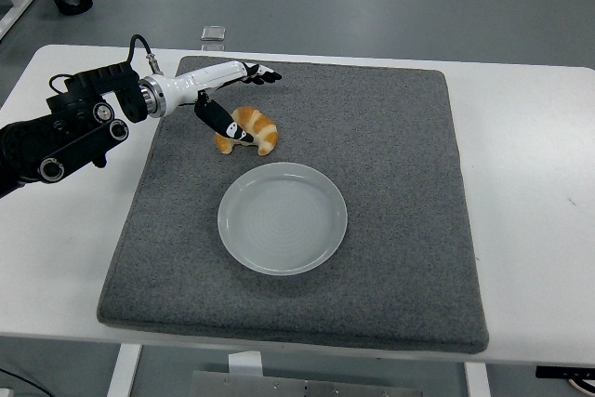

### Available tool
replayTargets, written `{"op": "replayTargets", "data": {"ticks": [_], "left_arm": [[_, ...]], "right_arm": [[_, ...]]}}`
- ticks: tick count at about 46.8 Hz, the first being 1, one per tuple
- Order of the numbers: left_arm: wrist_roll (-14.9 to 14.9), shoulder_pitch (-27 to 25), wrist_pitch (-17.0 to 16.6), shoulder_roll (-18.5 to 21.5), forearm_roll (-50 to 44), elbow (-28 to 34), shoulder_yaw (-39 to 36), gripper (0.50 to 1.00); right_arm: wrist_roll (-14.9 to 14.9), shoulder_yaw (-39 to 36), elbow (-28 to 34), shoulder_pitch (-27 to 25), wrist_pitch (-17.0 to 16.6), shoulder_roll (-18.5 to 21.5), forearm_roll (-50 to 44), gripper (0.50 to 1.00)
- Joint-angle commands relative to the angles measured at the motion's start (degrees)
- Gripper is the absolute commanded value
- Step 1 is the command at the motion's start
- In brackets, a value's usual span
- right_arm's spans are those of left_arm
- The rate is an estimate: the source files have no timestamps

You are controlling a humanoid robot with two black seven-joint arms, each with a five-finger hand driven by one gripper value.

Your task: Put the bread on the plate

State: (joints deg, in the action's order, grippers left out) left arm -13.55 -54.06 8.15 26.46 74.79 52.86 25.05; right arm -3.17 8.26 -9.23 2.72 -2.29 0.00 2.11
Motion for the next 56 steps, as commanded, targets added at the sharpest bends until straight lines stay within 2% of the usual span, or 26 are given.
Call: {"op": "replayTargets", "data": {"ticks": [1,13,35,56], "left_arm": [[0.01,0.09,-0.68,0.00,1.93,-0.39,0.00,0.966],[0.01,-0.35,-2.09,-0.53,2.90,-1.62,-3.51,0.936],[0.10,-0.43,-3.93,-2.90,2.90,-3.90,-5.71,0.939],[0.01,-0.52,-3.93,-4.92,4.66,-6.01,-5.89,0.932]], "right_arm": [[0.00,0.00,0.00,0.00,0.00,0.00,0.00,0.930],[0.00,0.00,0.00,0.00,0.00,0.00,0.00,0.930],[0.00,0.00,0.00,0.00,0.00,0.00,0.00,0.932],[0.00,0.00,0.00,0.00,0.00,0.00,0.00,0.932]]}}
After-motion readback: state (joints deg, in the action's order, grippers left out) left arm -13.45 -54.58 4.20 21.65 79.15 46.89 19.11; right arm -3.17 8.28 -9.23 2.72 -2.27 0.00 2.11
